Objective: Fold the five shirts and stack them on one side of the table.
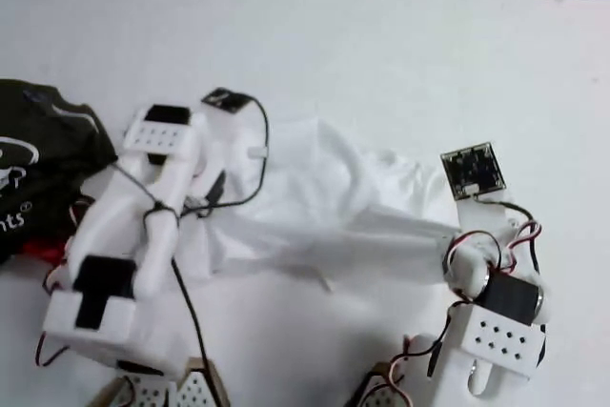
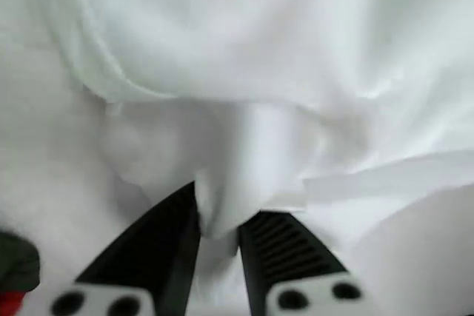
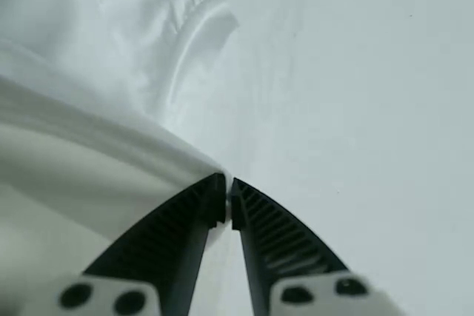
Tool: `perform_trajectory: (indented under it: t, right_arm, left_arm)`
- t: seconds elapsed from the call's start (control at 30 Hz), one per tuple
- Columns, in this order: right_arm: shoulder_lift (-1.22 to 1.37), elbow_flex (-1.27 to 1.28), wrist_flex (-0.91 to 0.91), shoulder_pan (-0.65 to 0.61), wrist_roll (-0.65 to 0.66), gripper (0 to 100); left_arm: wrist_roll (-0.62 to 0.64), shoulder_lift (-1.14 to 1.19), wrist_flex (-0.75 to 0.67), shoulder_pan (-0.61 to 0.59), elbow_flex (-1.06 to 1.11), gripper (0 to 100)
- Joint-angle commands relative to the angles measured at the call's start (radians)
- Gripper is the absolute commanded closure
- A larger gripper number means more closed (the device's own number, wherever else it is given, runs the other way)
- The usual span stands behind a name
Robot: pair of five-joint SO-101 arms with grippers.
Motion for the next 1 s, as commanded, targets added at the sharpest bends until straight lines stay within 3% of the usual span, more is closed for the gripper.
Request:
perform_trajectory:
  t: [0.0, 0.17, 0.4, 0.73, 0.97]
  right_arm:
    - [0.008, -0.037, -0.018, -0.008, -0.006, 98.1]
    - [0.008, -0.040, -0.019, -0.007, -0.002, 98.1]
    - [0.008, -0.040, -0.021, -0.002, 0.000, 98.1]
    - [0.008, -0.041, -0.038, 0.044, 0.043, 98.1]
    - [0.008, -0.048, -0.041, 0.048, 0.043, 98.1]
  left_arm:
    - [0.000, -0.078, 0.020, -0.006, -0.024, 92]
    - [0.000, -0.002, -0.018, -0.006, -0.030, 80]
    - [0.003, 0.153, -0.120, -0.011, -0.035, 79]
    - [0.008, 0.094, 0.092, -0.012, -0.199, 79]
    - [0.006, 0.172, 0.040, -0.012, -0.203, 79]
